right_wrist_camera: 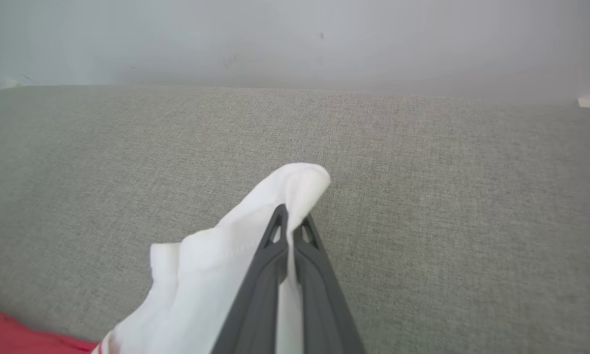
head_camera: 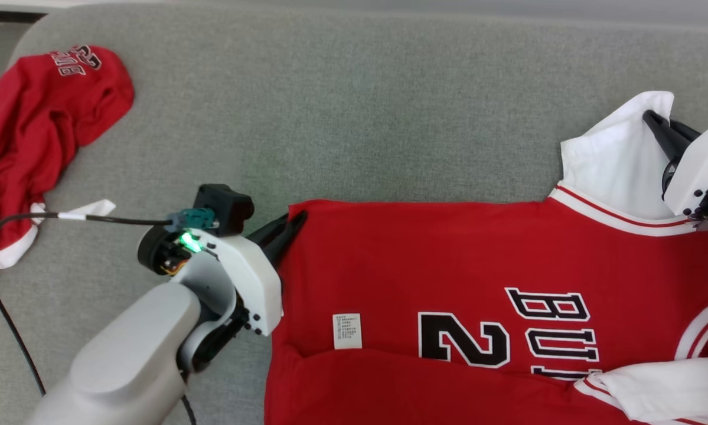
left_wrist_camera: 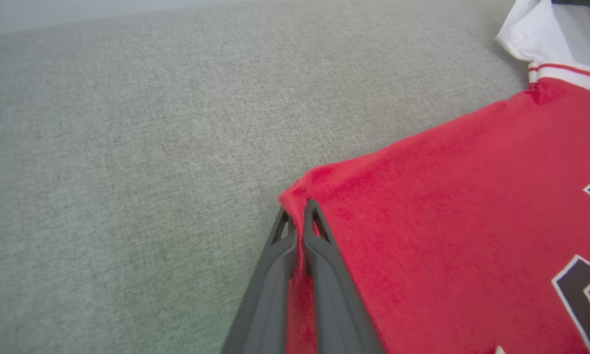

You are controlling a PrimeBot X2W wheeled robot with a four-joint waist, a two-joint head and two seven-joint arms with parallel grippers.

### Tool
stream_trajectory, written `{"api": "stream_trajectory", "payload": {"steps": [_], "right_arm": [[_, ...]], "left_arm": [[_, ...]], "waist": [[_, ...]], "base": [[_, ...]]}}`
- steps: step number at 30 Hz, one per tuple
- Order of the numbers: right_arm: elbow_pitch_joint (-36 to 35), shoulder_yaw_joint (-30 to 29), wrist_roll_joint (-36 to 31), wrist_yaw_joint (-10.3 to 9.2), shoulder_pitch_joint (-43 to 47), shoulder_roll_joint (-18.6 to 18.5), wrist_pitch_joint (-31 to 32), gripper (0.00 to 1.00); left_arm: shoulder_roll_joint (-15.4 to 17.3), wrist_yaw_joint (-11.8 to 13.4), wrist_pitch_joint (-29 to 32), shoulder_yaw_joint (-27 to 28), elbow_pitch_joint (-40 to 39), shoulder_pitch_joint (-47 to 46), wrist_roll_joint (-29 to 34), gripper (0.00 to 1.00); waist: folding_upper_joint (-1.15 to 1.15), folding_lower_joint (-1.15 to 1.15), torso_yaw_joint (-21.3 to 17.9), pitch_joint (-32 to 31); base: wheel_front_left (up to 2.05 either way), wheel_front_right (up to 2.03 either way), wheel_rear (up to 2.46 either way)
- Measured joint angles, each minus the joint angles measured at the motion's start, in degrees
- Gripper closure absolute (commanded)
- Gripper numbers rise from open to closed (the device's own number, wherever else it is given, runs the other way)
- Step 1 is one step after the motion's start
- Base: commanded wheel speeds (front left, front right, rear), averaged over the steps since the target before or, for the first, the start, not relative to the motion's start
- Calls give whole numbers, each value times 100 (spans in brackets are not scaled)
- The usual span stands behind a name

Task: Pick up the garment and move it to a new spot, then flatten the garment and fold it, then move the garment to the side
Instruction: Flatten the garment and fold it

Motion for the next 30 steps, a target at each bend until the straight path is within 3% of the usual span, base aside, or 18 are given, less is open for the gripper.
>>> {"api": "stream_trajectory", "payload": {"steps": [2, 8, 17, 30], "right_arm": [[36, 107, 69, 0, 8, -68, -423, 100], [109, 360, 293, 0, 152, -118, -671, 100], [-226, 920, 887, 0, 692, -267, -835, 100], [-1270, 1817, 1793, 0, 1561, -954, 67, 100]], "left_arm": [[26, -62, 11, 89, 64, 3, -176, 100], [100, -218, 185, 166, 186, 32, -444, 100], [316, -684, 1128, 104, 486, 222, -1178, 100], [436, -990, 2984, -271, 639, 315, -2393, 100]], "waist": [[0, 0, -17, -158], [0, 0, -83, -494], [0, -1, -319, -1219], [0, -1, -628, -2194]], "base": [[0, 0, 0], [0, 0, 0], [0, 0, 0], [0, 0, 0]]}}
